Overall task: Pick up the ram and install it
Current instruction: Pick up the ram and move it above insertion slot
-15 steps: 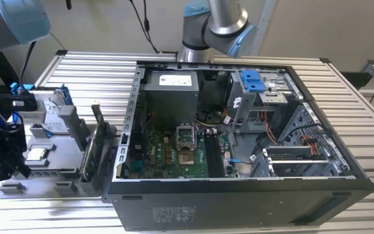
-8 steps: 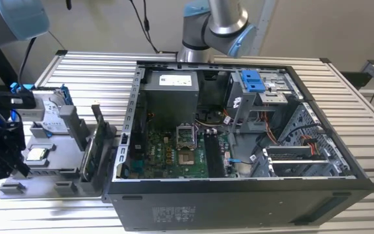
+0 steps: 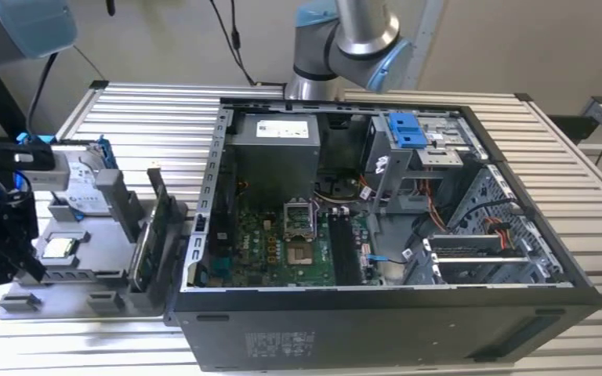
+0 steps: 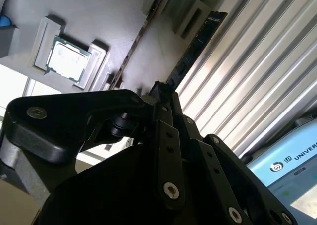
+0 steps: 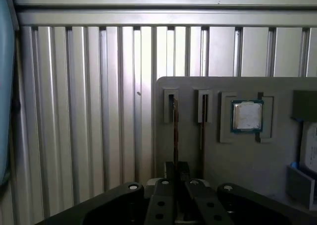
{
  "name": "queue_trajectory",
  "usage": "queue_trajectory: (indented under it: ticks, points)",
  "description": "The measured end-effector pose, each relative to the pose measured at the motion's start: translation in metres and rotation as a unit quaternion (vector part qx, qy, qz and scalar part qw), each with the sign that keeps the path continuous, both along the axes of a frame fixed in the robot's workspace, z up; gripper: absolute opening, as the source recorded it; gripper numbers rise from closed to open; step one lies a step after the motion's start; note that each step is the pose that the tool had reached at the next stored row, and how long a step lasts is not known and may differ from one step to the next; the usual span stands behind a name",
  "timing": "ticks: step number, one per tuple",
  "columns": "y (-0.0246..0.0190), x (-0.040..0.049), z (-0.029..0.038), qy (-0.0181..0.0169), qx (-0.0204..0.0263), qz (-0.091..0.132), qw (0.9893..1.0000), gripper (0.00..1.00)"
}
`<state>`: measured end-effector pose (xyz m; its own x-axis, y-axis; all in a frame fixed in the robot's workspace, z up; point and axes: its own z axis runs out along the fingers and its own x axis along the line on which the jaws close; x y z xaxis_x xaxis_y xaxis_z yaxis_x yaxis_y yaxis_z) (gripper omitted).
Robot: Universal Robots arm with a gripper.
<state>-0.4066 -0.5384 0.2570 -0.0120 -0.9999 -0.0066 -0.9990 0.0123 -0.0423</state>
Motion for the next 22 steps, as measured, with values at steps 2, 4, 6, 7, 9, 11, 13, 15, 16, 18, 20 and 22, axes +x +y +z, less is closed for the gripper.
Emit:
queue_trajectory:
  ticks: [2, 4, 6, 7, 9, 11, 13, 15, 16, 18, 20, 22]
  points:
    - [0.0000, 0.0000, 0.0016, 0.0000, 0.0000, 0.000, 1.0000, 0.14]
    - [0.0000, 0.0000, 0.0036, 0.0000, 0.0000, 0.000, 1.0000, 0.14]
    - [0.0000, 0.0000, 0.0057, 0.0000, 0.0000, 0.000, 1.0000, 0.14]
    - [0.0000, 0.0000, 0.0070, 0.0000, 0.0000, 0.000, 1.0000, 0.14]
    - [0.0000, 0.0000, 0.0100, 0.0001, 0.0000, 0.000, 1.0000, 0.14]
    - [0.0000, 0.0000, 0.0134, 0.0000, 0.0000, 0.000, 1.0000, 0.14]
    - [0.0000, 0.0000, 0.0177, 0.0000, 0.0000, 0.000, 1.0000, 0.14]
    - [0.0000, 0.0000, 0.0229, 0.0001, 0.0000, 0.000, 1.0000, 0.14]
    - [0.0000, 0.0000, 0.0255, 0.0001, 0.0000, 0.000, 1.0000, 0.14]
    - [0.0000, 0.0000, 0.0314, 0.0000, 0.0000, 0.000, 1.0000, 0.14]
    - [0.0000, 0.0000, 0.0398, 0.0001, 0.0000, 0.000, 1.0000, 0.14]
    - [0.0000, 0.0000, 0.0490, 0.0000, 0.0000, 0.000, 1.0000, 0.14]
